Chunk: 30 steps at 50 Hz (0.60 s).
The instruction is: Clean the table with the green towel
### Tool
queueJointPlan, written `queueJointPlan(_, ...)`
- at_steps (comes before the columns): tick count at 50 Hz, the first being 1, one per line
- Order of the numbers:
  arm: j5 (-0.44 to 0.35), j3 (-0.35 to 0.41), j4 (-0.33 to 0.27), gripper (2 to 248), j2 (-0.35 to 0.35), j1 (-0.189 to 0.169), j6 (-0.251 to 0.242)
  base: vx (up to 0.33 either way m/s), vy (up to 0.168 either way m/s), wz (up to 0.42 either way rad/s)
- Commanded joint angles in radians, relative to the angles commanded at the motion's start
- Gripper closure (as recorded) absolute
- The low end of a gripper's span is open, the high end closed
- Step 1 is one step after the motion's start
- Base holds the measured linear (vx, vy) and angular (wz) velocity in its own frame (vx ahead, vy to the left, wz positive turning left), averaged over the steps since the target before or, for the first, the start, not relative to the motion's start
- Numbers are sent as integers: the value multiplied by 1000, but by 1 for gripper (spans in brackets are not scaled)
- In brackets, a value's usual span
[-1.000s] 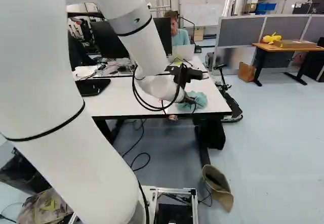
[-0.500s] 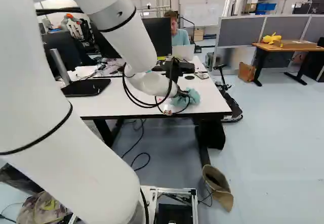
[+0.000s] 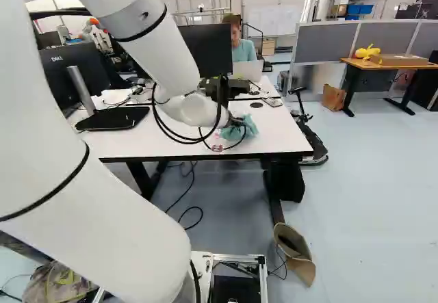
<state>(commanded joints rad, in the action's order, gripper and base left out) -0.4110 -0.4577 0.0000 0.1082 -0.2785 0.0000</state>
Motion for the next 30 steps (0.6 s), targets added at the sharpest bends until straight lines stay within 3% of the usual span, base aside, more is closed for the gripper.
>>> queueJointPlan(30,0,0,0,224,0,114,0,0,0,0)
